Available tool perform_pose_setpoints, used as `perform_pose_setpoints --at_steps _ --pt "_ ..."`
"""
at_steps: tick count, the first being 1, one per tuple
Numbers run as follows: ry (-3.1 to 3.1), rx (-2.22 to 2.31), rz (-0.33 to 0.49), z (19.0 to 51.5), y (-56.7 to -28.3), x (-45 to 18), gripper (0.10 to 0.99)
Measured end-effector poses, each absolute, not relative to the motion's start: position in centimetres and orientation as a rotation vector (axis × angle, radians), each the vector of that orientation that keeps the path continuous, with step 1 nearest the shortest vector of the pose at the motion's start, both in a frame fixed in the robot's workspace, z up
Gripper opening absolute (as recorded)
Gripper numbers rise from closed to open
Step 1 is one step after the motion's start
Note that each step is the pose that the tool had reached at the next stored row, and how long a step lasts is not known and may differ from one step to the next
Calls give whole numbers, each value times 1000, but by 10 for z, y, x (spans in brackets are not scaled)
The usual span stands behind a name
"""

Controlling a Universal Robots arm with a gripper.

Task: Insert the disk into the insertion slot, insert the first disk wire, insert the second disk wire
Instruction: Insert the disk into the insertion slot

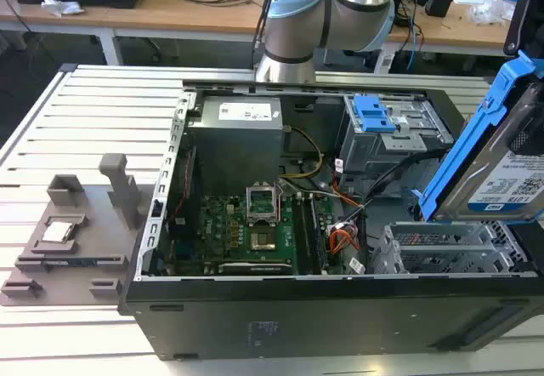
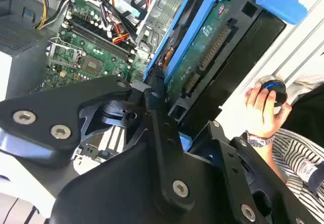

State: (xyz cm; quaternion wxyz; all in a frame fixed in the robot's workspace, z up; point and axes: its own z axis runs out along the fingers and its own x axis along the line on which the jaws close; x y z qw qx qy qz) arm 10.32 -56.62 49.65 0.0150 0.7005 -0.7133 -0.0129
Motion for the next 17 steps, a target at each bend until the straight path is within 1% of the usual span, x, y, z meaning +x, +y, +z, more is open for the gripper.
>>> perform_pose_setpoints --at_steps 17 --pt "-2220 2180 -40 490 -566 102 361"
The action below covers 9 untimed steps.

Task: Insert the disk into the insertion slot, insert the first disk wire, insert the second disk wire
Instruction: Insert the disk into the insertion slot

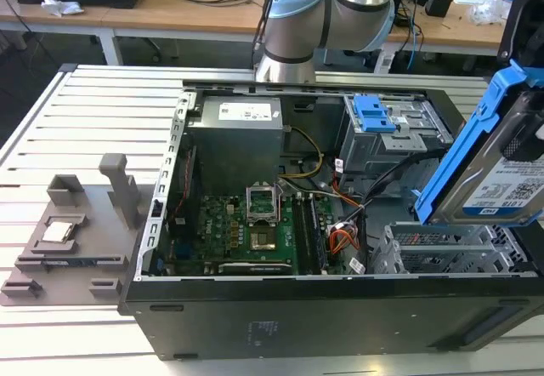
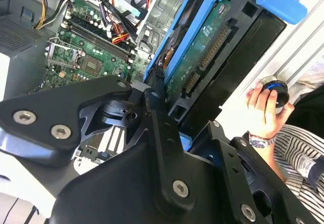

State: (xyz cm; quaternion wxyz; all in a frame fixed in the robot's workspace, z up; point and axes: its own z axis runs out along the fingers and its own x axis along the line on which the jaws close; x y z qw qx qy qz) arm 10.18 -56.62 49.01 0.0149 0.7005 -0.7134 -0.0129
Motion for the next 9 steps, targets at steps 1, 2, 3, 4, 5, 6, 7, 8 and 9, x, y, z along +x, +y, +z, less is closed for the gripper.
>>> perform_pose_setpoints --at_steps 1,2,3,4,5,6,7,8,9 --pt "-2220 2180 -40 490 -566 102 361" --pt "-2220 2180 -40 490 -566 102 361" --pt "-2220 2180 -40 489 -566 102 361" --pt "-2220 2180 -40 489 -566 102 361" --pt "-2220 2180 -40 489 -566 102 361" --pt "-2220 2180 -40 489 -566 102 361" --pt "-2220 2180 -40 488 -566 102 361" --pt "-2220 2180 -40 488 -566 102 361" --pt "-2220 2180 -40 488 -566 102 361"
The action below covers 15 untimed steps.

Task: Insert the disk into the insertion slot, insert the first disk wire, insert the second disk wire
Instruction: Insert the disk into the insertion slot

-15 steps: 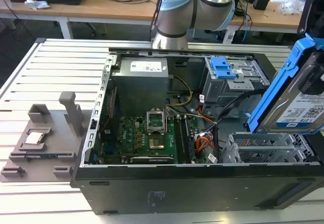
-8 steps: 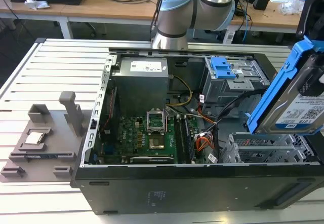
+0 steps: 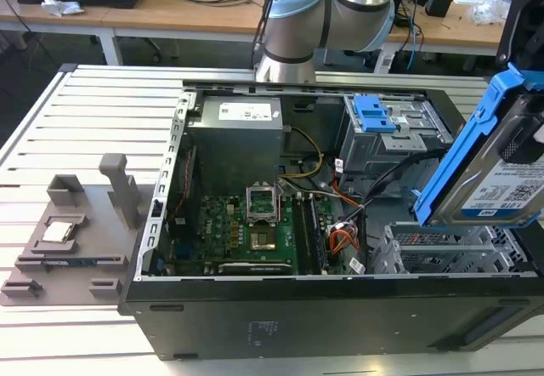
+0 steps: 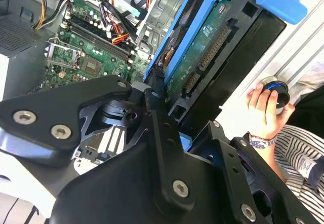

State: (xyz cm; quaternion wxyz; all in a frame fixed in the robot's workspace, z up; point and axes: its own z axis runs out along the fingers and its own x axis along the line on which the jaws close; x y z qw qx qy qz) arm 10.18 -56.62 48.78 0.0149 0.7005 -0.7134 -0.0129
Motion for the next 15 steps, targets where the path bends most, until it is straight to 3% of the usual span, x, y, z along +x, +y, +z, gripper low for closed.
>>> perform_pose_setpoints --at_steps 15 --pt "-2220 2180 -40 482 -566 102 361"
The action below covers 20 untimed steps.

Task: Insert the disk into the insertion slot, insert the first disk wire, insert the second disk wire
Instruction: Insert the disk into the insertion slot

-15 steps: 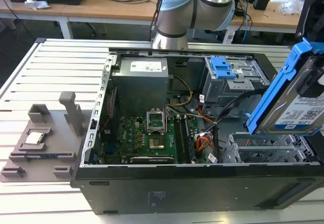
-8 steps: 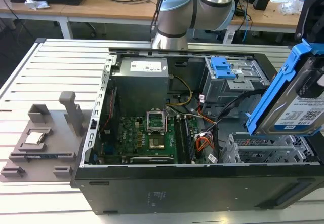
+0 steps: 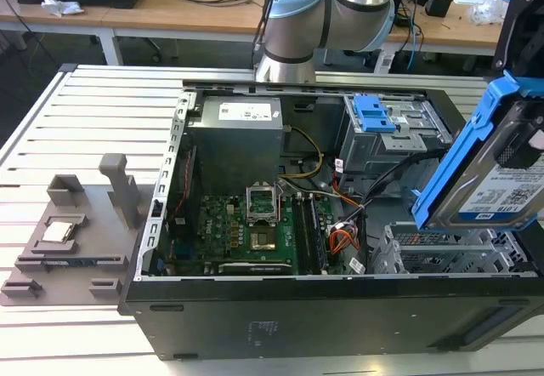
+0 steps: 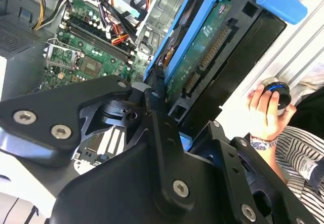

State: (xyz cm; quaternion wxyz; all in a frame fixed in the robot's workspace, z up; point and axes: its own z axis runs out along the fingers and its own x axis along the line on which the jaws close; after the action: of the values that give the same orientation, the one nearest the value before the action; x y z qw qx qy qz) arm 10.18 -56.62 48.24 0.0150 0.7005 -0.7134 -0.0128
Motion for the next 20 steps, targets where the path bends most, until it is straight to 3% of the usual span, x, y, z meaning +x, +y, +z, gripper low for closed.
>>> perform_pose_setpoints --at_steps 20 --pt "-2220 2180 -40 474 -566 102 361"
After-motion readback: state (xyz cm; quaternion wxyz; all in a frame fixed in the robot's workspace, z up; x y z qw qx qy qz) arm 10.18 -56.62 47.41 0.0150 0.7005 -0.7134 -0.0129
